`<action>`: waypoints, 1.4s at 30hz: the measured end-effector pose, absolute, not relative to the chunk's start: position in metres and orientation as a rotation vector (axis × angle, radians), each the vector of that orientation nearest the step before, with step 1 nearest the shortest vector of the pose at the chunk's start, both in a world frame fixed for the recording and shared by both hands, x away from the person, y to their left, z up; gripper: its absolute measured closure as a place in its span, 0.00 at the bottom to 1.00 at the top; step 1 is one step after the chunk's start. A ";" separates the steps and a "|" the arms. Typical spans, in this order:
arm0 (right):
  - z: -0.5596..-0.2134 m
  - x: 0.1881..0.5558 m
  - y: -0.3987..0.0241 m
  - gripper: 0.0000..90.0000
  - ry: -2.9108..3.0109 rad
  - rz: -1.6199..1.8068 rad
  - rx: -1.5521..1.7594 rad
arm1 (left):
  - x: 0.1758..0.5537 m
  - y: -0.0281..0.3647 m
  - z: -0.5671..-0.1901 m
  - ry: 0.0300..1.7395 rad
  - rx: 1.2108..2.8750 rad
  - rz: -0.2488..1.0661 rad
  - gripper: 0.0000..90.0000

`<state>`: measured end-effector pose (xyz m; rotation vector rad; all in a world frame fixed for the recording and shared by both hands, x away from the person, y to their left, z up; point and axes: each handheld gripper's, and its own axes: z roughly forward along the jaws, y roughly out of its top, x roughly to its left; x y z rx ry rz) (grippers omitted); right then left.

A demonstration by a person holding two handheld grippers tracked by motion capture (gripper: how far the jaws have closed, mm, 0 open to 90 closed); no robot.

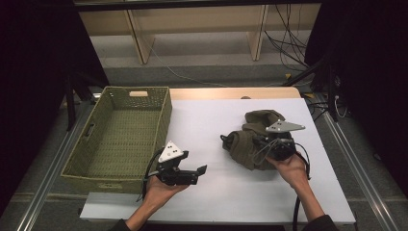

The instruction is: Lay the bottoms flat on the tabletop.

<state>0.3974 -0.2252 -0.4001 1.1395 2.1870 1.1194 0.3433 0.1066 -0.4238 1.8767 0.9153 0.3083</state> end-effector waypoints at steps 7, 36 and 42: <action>-0.419 0.412 -0.229 0.97 2.226 1.052 1.232 | 0.344 0.107 -0.426 0.933 1.884 0.314 0.17; -0.433 0.327 -0.222 0.22 2.446 1.098 1.135 | 0.345 0.112 -0.426 0.938 1.879 0.325 0.17; -0.457 0.325 -0.205 0.16 2.590 1.002 1.091 | 0.346 0.111 -0.426 0.941 1.878 0.322 0.17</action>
